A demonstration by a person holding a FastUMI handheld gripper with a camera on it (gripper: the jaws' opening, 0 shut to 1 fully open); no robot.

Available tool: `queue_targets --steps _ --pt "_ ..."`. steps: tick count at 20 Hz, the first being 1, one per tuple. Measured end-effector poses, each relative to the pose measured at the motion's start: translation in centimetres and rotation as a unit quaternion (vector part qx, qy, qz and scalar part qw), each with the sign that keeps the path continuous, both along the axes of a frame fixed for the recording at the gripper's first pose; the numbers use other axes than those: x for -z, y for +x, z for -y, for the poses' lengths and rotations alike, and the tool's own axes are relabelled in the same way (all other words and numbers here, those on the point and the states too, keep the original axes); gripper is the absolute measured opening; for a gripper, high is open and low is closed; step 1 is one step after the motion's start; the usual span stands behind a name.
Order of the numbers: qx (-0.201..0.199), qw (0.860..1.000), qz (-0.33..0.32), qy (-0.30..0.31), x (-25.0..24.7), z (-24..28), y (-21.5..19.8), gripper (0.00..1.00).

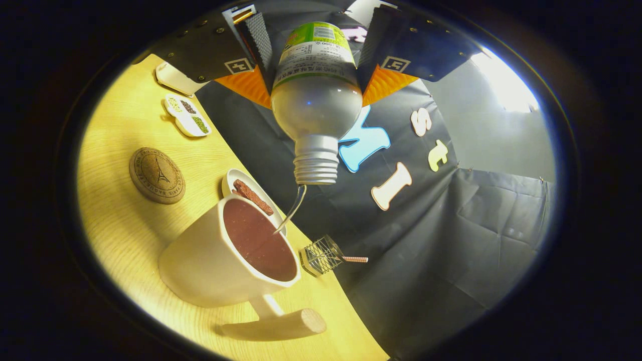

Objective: Take the bottle from table, then pour the juice into the cup, finally place the bottle on the coaster

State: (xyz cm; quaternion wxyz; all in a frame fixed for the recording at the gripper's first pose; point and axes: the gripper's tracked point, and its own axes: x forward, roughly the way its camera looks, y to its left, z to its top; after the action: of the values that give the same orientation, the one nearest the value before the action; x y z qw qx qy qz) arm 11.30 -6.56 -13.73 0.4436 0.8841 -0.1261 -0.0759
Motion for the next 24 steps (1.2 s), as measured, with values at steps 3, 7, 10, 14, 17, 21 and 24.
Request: queue_targets --steps 3,7,10,14,17,21,24 --pt "-0.004 1.000 -0.002 0.008 0.2 0.2 0.3 0.77" --pt "-0.017 1.000 -0.003 0.020 0.4 0.3 0.4 0.77" --pt "-0.029 0.999 0.000 0.024 0.6 0.1 0.3 0.77" --pt "-0.034 0.999 -0.003 0.025 1.1 -0.3 0.3 0.77" --pt "-0.021 0.999 -0.014 0.023 1.9 -0.1 0.3 0.77" --pt "0.000 1.000 -0.022 0.017 2.5 0.6 0.2 0.77" --pt "0.002 1.000 -0.022 0.011 2.4 0.8 0.0 0.77"
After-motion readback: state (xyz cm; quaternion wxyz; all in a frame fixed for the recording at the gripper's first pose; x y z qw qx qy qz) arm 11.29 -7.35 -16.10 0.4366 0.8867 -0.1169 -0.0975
